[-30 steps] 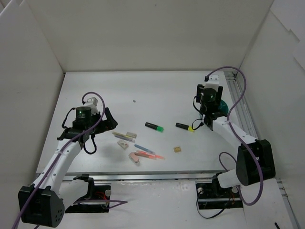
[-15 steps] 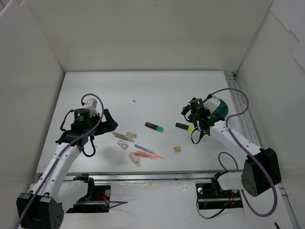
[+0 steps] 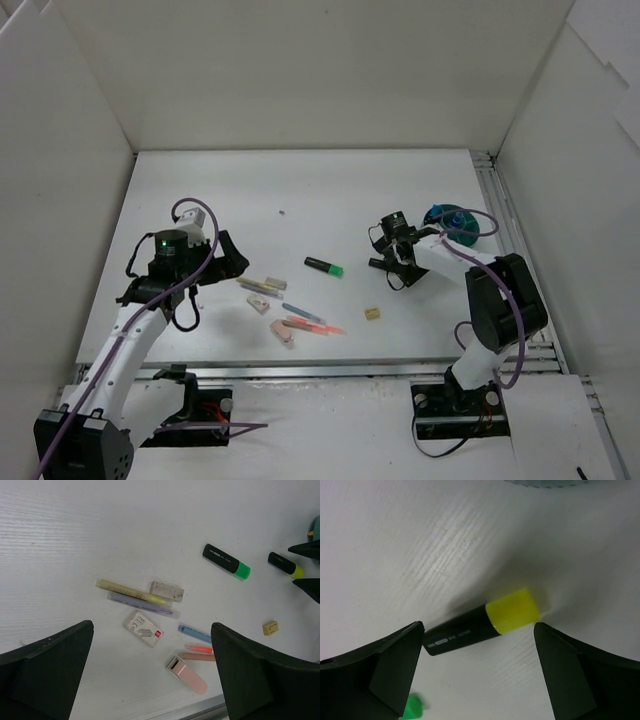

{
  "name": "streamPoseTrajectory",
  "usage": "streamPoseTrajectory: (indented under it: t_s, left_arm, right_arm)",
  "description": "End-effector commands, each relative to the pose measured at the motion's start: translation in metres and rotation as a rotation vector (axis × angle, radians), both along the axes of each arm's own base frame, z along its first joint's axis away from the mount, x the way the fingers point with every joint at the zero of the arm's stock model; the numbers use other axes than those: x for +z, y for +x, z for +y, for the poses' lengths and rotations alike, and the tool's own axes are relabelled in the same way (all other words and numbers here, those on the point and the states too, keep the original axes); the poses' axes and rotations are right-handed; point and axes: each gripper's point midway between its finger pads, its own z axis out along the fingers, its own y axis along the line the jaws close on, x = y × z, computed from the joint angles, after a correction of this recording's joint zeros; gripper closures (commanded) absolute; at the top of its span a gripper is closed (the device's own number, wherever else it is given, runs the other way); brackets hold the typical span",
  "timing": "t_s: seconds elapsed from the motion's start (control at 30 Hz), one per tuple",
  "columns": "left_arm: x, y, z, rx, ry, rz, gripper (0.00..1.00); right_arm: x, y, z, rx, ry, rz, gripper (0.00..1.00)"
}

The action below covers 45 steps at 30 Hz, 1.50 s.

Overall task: Sort the stationery into containers
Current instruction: Pick up the pen from the center of the board, then place the pen in the storage box.

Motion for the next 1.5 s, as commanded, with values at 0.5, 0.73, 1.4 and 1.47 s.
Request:
streamPoseTrajectory:
  t_s: [0.5, 0.73, 1.4, 1.47]
  left_arm:
    - [0.012, 0.014, 0.004, 0.01, 0.034, -0.062, 0.01]
    - [0.014, 0.016, 0.003, 0.011, 0.029, -0.068, 0.01]
    - [0.024, 0.034, -0.002, 0.009, 0.012, -0.092, 0.01]
    - [0.022, 0.034, -0.001, 0.012, 0.011, -0.09, 0.0]
  right_arm:
    - [-0.004, 0.037, -0.009, 0.002, -0.078, -0.003, 1.0]
    - [0.135, 0.094, 0.001, 0.264, -0.378, -0.434, 1.0]
    - [0.223, 0.143, -0.085, 0.52, -0.843, -0.67, 1.0]
    - [0.218, 0.144, -0.093, 0.525, -0.852, -0.654, 1.0]
